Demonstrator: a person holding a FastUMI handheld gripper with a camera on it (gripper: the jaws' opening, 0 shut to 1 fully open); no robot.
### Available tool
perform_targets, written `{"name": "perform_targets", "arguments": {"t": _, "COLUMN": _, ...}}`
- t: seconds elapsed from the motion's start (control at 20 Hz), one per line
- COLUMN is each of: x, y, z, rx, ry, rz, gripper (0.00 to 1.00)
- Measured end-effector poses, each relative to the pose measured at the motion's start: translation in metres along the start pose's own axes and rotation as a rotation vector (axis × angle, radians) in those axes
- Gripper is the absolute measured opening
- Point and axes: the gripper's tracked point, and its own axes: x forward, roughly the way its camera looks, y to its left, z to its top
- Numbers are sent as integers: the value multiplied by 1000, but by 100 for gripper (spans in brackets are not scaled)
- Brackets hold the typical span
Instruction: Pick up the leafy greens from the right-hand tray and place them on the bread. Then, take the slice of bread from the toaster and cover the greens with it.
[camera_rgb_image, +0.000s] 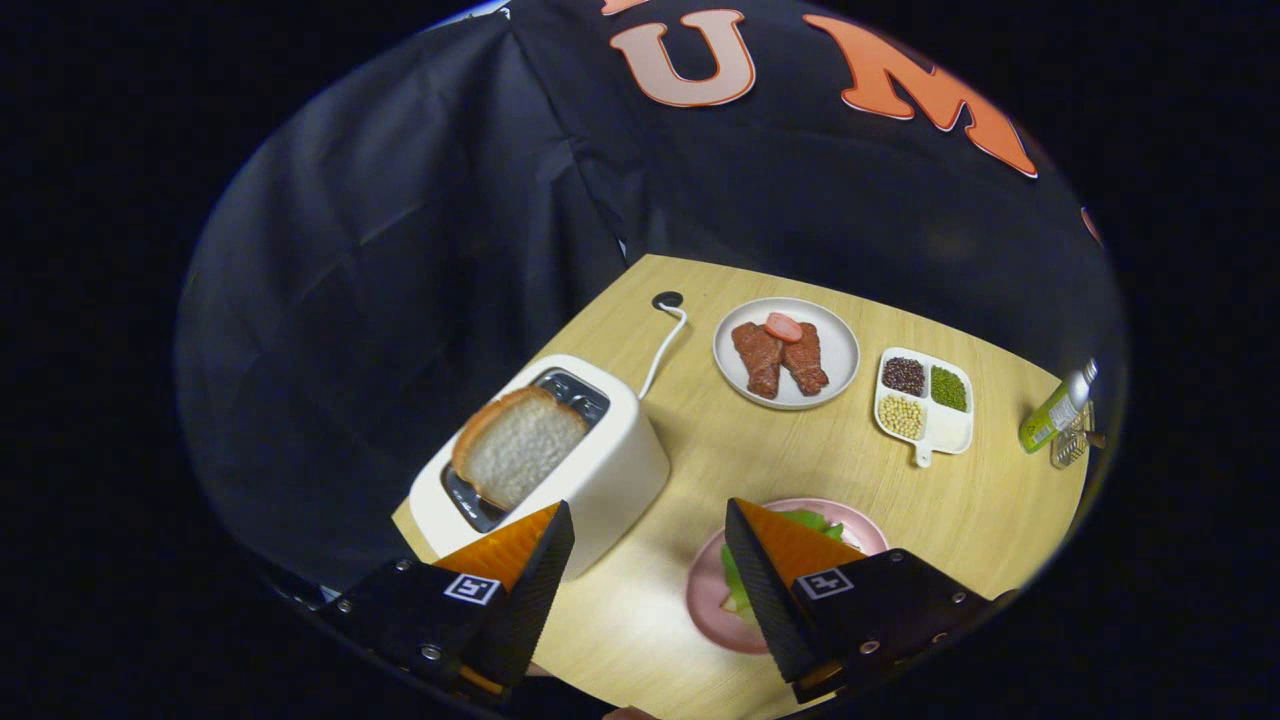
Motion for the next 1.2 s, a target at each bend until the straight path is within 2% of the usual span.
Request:
{"name": "perform_targets", "arguments": {"t": 0.1, "x": -2, "y": 20, "z": 13, "rx": 20, "ry": 1, "rz": 26, "gripper": 93}}
{"name": "perform_targets", "arguments": {"t": 0.4, "x": 13, "y": 60, "z": 31, "rx": 23, "ry": 51, "rz": 7, "gripper": 94}}
{"name": "perform_targets", "arguments": {"t": 0.7, "x": 41, "y": 78, "z": 37, "rx": 6, "ry": 119, "rz": -51, "gripper": 94}}
{"name": "perform_targets", "arguments": {"t": 1.0, "x": 67, "y": 70, "z": 27, "rx": 25, "ry": 196, "rz": -140, "gripper": 88}}
{"name": "perform_targets", "arguments": {"t": 1.2, "x": 77, "y": 66, "z": 14, "rx": 8, "ry": 242, "rz": -185, "gripper": 78}}
